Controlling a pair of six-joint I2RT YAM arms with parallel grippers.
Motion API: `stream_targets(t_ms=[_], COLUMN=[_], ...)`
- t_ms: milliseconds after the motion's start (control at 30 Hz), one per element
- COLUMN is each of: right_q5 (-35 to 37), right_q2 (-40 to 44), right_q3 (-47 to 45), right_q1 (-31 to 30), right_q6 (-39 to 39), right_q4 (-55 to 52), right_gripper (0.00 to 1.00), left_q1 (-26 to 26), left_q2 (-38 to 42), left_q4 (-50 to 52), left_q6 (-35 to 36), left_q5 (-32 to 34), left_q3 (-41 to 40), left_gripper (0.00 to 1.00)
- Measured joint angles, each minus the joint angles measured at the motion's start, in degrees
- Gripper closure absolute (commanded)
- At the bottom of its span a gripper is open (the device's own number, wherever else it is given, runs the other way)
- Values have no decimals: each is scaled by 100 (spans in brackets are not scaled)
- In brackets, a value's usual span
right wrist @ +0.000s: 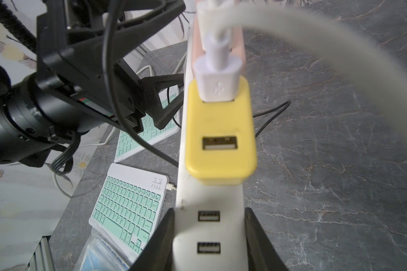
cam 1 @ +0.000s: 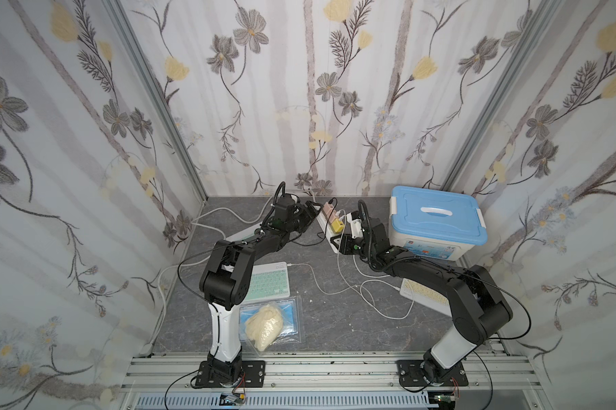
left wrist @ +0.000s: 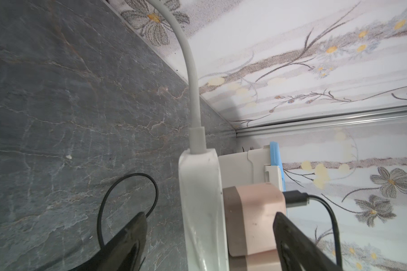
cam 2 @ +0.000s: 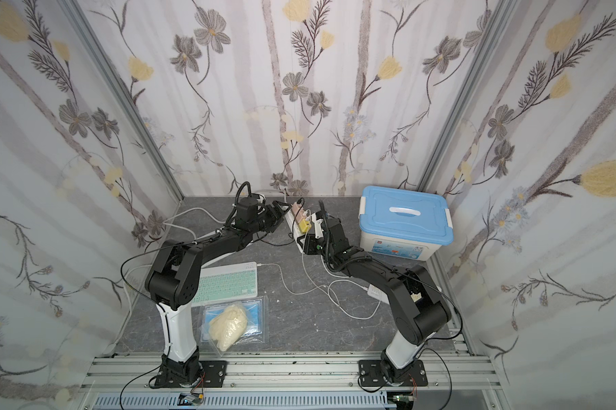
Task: Unplug the wireless keyboard
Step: Pick up the socket from the center of the board.
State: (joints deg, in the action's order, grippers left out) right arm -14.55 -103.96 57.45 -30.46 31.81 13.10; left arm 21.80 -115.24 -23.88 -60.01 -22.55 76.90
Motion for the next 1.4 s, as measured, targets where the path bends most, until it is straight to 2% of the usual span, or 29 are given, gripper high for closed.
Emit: stream_targets(t_ms=[200, 300, 1067, 1200, 1233, 1367, 1400], right_q5=[37, 83, 234, 238, 264, 275, 275], right_q2=[20, 20, 39, 39, 39, 42, 46], right_q3=[0, 0, 0, 2, 7, 46, 48], right_q1=[-72, -111, -212, -216, -219, -227, -227], right_q6=[-20, -20, -146, -184, -192, -260, -282], right_q4=[2, 2, 2, 35, 39, 26, 26], right_gripper=[100, 100, 100, 100, 95, 53, 49], left_q1=[22, 33, 33, 11, 9, -7, -4], left_q2=[-170, -251, -284, -216, -201, -133, -118], left_q4=[407, 452, 256, 129, 92, -85, -125], left_q6=[-4, -46, -341, -297, -289, -223, -192], left_q5=[173, 219, 286, 284, 282, 280, 278], left_q3=[417, 529, 498, 424, 407, 343, 343], left_gripper=[21, 27, 98, 100, 100, 100, 100])
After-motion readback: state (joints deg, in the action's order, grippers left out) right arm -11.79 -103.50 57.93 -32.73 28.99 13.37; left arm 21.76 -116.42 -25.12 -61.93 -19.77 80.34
